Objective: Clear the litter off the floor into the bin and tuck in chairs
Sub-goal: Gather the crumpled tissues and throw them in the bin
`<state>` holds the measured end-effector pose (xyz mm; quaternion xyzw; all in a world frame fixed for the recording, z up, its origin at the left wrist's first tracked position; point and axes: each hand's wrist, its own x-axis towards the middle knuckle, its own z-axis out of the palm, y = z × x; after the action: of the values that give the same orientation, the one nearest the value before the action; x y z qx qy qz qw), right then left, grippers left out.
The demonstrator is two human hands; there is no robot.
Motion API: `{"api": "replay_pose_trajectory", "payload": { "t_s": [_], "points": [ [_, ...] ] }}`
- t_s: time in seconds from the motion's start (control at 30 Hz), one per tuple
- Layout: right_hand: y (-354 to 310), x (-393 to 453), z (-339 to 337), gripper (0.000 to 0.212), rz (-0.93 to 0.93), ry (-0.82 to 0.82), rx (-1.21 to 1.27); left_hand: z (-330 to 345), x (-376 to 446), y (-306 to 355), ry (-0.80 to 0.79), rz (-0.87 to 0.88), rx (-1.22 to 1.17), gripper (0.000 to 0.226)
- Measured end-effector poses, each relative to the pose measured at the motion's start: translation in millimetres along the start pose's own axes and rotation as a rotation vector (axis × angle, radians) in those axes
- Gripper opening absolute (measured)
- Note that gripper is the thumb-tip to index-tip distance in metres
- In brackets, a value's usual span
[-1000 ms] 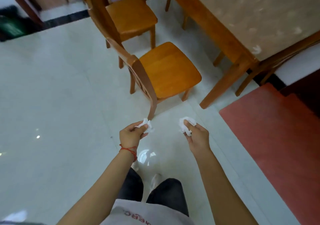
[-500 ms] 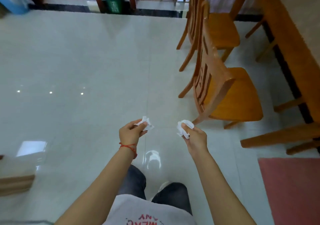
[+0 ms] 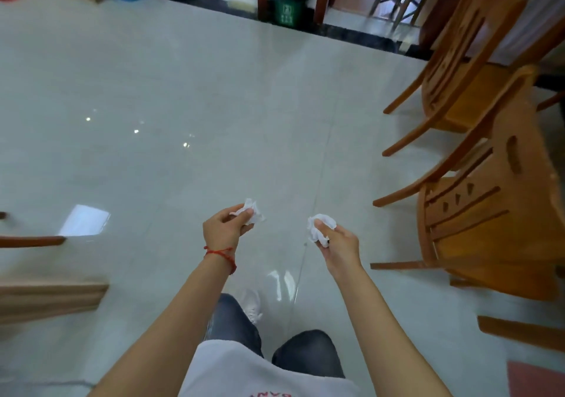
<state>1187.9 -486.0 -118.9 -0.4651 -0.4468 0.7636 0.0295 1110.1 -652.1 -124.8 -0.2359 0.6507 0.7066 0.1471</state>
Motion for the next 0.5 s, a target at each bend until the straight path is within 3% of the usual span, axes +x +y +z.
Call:
{"api": "replay_pose_trajectory", "payload": {
  "t_s": [0.2,0.5],
  "points": [
    [-22,31,57,0.005,0.010,0.002,-0.001,-4,54,31,0.012,-0.005,-0.023,0.024],
    [-102,129,100,0.007,0.011,-0.009,-0.001,79,147,79,-0.012,-0.025,-0.052,0.024]
  ]
}}
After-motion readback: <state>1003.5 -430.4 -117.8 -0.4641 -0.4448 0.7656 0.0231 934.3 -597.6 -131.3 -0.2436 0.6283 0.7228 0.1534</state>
